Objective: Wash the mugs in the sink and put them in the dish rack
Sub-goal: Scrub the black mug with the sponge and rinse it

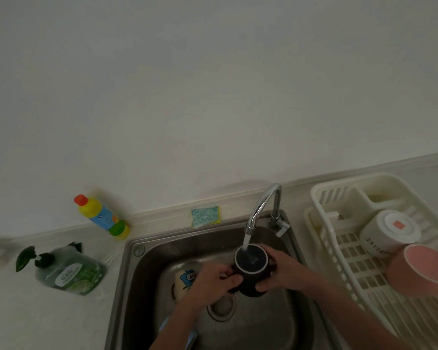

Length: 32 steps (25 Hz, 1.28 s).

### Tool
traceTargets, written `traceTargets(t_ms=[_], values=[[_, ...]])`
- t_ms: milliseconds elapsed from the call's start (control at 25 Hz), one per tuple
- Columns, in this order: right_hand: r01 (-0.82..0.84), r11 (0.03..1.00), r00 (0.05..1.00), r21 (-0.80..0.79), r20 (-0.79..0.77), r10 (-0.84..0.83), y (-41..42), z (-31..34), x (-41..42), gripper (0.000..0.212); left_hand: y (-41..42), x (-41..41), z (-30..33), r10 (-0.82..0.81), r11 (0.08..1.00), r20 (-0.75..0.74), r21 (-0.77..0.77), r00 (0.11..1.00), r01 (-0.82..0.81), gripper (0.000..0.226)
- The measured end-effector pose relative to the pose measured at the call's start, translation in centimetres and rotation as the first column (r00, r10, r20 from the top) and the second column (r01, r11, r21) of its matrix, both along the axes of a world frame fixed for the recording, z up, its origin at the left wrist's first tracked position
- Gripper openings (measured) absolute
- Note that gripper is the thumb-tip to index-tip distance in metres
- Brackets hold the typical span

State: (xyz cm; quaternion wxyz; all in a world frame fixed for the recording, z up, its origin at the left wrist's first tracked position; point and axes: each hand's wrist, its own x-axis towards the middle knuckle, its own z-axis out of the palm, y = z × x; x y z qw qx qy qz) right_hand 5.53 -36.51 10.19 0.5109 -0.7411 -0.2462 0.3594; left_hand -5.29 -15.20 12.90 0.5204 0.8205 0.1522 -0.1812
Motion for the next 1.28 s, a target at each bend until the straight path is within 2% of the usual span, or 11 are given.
traceTargets(t_ms=[80,160,360,480,680,840,960,1120,1280], values=[[-0.040,0.999,0.999,0.007,0.006,0.040,1.2,0.0,-0.6,0.087,0.8,-0.9,-0.2,0.027,0.999,0.015,0.019,1.000,-0.027,0.008],[-0.042,0.999,0.999,0.006,0.004,0.042,2.3,0.2,-0.8,0.085,1.5,-1.4,-0.5,0.083,0.996,0.037,0.015,0.996,-0.084,0.008],[-0.013,1.000,1.000,0.017,-0.002,0.013,2.8,1.5,0.5,0.082,2.1,-0.4,-0.5,0.156,0.988,0.110,-0.001,0.982,-0.157,0.014],[0.051,0.997,0.998,0.051,-0.025,-0.049,2.2,1.4,1.2,0.082,1.4,0.7,-0.3,0.205,0.978,0.133,-0.060,0.970,-0.199,0.009],[0.074,0.993,0.994,0.093,-0.083,-0.066,0.4,0.7,1.4,0.086,-0.2,1.9,-0.5,0.159,0.987,0.122,-0.020,0.980,-0.157,0.011],[0.081,0.997,0.985,0.015,-0.157,-0.078,-0.8,0.3,1.4,0.073,-1.0,1.1,-1.2,0.193,0.980,0.091,-0.070,0.977,-0.187,0.008],[0.119,0.992,0.970,-0.036,-0.208,-0.124,-1.2,0.2,1.7,0.055,-1.0,0.7,-1.8,0.213,0.977,0.113,-0.018,0.971,-0.212,0.010],[0.302,0.939,0.947,-0.166,-0.058,-0.315,-0.5,-0.1,2.5,0.047,-0.9,0.7,-2.0,0.218,0.974,0.117,0.029,0.969,-0.223,0.013],[0.309,0.916,0.948,-0.257,0.005,-0.319,0.4,-1.0,3.4,0.056,-1.0,0.5,-2.5,0.206,0.973,0.089,0.082,0.974,-0.213,0.011]])
